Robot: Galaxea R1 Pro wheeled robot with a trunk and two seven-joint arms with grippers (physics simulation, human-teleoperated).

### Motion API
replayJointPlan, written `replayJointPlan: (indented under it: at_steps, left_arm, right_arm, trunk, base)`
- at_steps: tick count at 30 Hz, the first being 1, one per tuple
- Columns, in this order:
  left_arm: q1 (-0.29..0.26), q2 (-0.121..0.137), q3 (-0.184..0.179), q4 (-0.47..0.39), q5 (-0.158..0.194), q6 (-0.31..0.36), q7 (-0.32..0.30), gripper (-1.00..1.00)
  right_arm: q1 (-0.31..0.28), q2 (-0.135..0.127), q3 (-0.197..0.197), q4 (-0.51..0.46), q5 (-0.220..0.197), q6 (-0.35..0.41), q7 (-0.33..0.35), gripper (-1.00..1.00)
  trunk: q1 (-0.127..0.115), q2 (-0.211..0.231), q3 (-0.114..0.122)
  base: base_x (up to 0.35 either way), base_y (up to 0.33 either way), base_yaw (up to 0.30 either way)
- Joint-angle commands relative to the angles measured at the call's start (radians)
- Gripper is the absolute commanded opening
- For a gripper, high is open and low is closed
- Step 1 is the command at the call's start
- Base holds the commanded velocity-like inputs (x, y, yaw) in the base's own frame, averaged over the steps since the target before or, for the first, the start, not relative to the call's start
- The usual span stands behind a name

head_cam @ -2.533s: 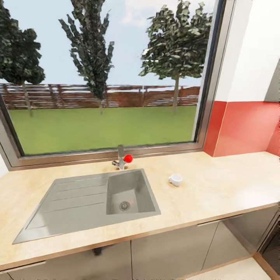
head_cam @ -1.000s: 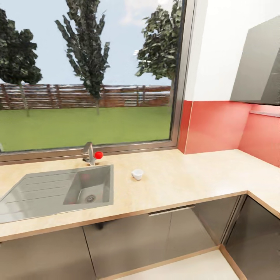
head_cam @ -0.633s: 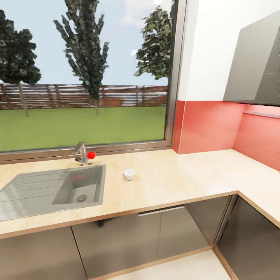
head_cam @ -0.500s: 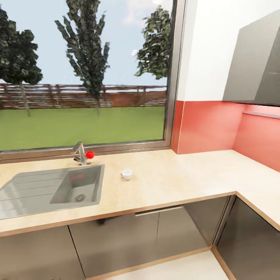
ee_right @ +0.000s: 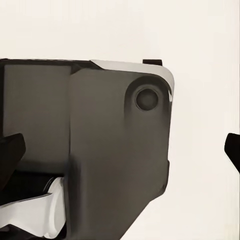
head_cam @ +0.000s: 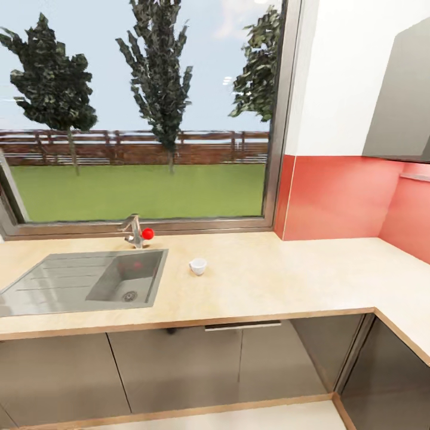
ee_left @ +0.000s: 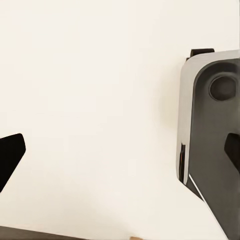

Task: Set up a coffee station on the kitchen countertop: keep the coffee maker on the countertop, move the bottle of coffee from the kitchen shelf to the counter next to the coffee maker, place a paper coffee filter on top of the coffee maker, put the saucer next to the coffee maker with the coffee cup on the saucer, and place the electric kettle next to the coffee maker.

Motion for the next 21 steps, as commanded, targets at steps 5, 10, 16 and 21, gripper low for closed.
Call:
replayJointPlan:
  at_steps: [5, 10, 16, 21]
  left_arm:
    - [-0.001, 0.0, 0.008, 0.002, -0.006, -0.006, 0.005, 1.0]
    - [-0.001, 0.0, 0.012, 0.002, -0.001, -0.009, 0.005, 1.0]
    - [-0.001, 0.001, 0.014, 0.002, 0.001, -0.01, 0.004, 1.0]
    - [-0.001, 0.003, 0.014, 0.0, -0.002, -0.01, 0.004, 1.0]
  right_arm:
    - [0.0, -0.001, 0.008, 0.0, -0.011, -0.002, 0.004, 1.0]
    - [0.0, -0.001, 0.007, -0.001, -0.011, -0.001, 0.004, 1.0]
    - [0.0, 0.0, 0.006, -0.003, -0.01, -0.001, 0.006, 1.0]
    - [0.0, 0.0, 0.006, -0.004, -0.01, -0.003, 0.005, 1.0]
  trunk:
    - [0.0, -0.001, -0.001]
    - [0.0, -0.001, -0.001]
    - [0.0, -0.001, -0.001]
    - [0.0, -0.001, -0.001]
  base:
    - [0.0, -0.273, 0.038]
    - [0.0, -0.18, 0.005]
    - [0.0, -0.02, 0.0]
    - [0.0, -0.002, 0.0]
